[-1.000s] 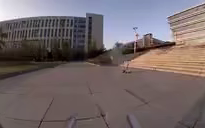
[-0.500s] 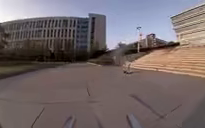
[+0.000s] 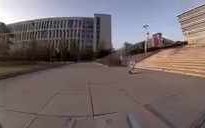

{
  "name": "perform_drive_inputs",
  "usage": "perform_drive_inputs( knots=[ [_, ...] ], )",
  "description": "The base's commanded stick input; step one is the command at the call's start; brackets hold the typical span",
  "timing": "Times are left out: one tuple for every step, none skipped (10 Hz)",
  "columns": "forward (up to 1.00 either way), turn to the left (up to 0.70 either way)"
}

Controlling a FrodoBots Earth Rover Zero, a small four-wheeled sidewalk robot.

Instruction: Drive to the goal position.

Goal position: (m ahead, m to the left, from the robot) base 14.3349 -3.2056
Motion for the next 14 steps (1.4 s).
perform_drive_inputs(
  knots=[
    [0.7, 0.13],
    [0.7, 0.11],
    [0.7, 0.14],
    [0.7, 0.14],
    [0.7, 0.14],
    [0.7, 0.12],
    [0.7, 0.07],
    [0.7, 0.0],
    [0.7, 0.0],
    [0.7, 0.0],
    [0.7, -0.03],
    [0.7, -0.06],
    [0.7, -0.14],
    [0.7, -0.14]
  ],
)
